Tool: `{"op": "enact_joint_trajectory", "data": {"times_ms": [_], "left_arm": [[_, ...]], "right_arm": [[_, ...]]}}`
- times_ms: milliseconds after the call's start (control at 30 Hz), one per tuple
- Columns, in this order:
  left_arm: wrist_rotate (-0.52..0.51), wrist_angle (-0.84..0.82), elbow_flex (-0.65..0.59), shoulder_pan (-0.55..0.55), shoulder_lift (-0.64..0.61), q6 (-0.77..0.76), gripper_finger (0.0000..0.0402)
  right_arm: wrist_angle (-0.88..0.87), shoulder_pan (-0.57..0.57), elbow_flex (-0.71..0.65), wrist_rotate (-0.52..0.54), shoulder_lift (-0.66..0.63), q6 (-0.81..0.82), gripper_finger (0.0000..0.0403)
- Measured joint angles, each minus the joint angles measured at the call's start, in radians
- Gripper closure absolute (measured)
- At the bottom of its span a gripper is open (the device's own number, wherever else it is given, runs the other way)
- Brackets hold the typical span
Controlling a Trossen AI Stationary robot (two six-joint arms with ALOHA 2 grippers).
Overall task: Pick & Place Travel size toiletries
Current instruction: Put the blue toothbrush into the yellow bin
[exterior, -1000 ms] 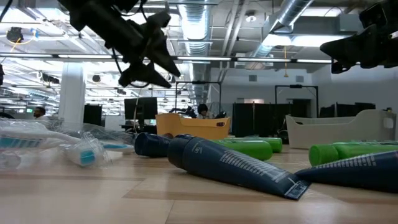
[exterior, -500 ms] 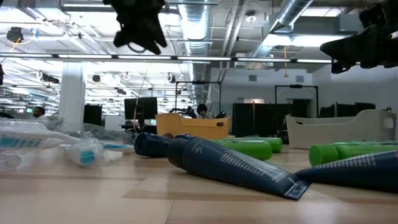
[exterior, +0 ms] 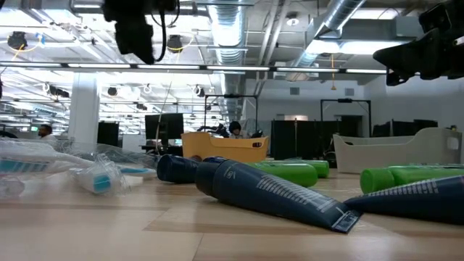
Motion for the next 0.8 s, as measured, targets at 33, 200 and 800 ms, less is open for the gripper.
{"op": "enact_joint_trajectory", "data": {"times_ms": [33,200,800], "left_arm": [[0.002,0.001,-0.008,-0.020,0.000,0.045,0.0274],[0.001,0.038,-0.058,-0.073,0.000,0.157,0.0213],[0.053,0.253,-0.130,-0.044,0.196,-0.198,0.0152]], "right_arm": [[0.000,0.000,0.000,0.000,0.000,0.000,0.0403],[0.000,0.000,0.000,0.000,0.000,0.000,0.0403],[0.000,0.000,0.000,0.000,0.000,0.000,0.0403]]}}
